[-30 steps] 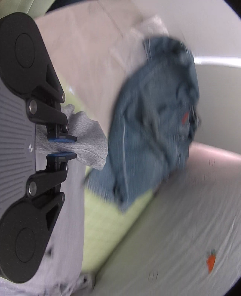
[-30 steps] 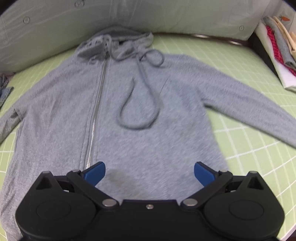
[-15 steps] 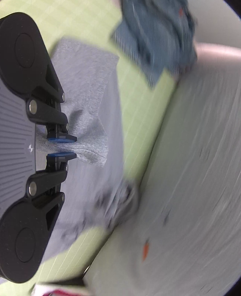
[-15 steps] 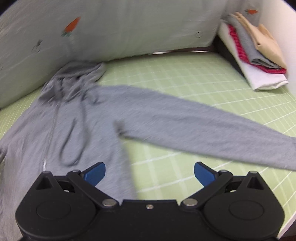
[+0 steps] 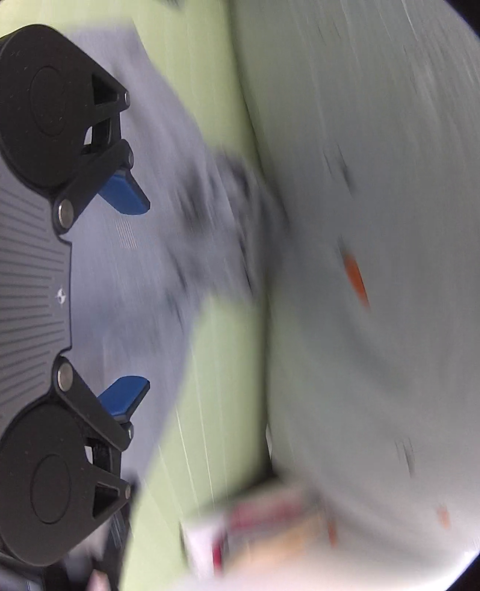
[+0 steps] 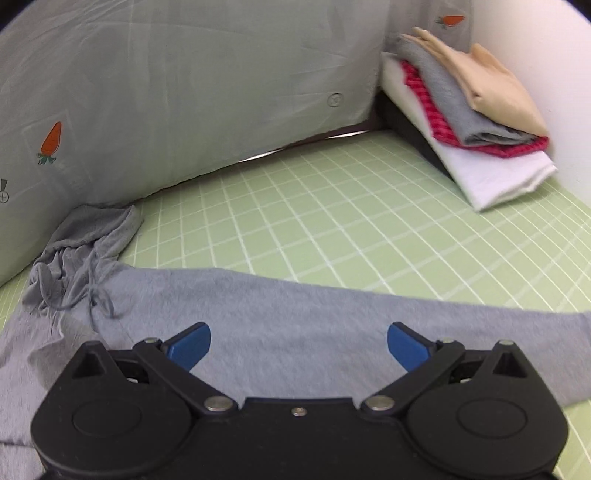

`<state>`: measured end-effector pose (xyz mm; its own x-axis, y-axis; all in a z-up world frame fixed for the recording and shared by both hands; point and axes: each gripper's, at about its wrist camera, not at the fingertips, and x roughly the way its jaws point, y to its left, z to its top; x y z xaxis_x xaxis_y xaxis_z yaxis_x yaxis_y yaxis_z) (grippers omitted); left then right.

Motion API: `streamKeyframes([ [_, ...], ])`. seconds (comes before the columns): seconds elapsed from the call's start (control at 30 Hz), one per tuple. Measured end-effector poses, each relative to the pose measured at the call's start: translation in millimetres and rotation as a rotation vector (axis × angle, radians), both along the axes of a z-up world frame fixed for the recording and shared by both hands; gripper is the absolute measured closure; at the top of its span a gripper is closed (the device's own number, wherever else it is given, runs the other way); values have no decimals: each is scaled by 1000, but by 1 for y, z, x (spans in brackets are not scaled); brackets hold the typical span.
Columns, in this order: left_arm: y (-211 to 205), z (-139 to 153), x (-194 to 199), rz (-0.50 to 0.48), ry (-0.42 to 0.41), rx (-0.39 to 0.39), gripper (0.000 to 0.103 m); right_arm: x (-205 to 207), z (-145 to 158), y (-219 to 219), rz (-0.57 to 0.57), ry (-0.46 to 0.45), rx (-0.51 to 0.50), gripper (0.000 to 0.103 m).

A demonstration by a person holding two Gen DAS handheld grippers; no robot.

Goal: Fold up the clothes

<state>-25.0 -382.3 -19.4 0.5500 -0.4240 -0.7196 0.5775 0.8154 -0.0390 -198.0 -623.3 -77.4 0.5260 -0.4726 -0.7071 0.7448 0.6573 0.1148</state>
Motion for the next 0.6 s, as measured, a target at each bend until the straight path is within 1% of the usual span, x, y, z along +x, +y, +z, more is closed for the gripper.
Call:
streamKeyframes([
  [0.1, 38, -26, 19, 203, 17, 144, 8, 24, -3, 9, 79, 14, -6, 0],
  [0.17, 65, -41, 32, 293, 51, 195, 8, 39, -4, 22, 142, 19, -23, 0],
  [0.23, 85, -54, 38, 353, 99, 224, 8, 53, -6, 34, 204, 23, -40, 0],
  [0.3, 105, -67, 39, 397, 150, 246, 7, 65, -8, 43, 265, 22, -42, 0],
  [0.4, 119, -81, 42, 418, 201, 266, 7, 82, -17, 51, 325, 54, -21, 0],
  [0.43, 124, -86, 42, 424, 218, 272, 5, 85, -21, 52, 331, 65, 0, 0],
  [0.5, 128, -88, 44, 432, 222, 260, 1, 88, -28, 53, 336, 77, 40, 1],
  [0.57, 129, -91, 47, 422, 217, 253, 0, 90, -33, 52, 337, 82, 78, 7],
  [0.6, 127, -91, 49, 410, 205, 257, 0, 90, -35, 52, 340, 85, 90, 13],
])
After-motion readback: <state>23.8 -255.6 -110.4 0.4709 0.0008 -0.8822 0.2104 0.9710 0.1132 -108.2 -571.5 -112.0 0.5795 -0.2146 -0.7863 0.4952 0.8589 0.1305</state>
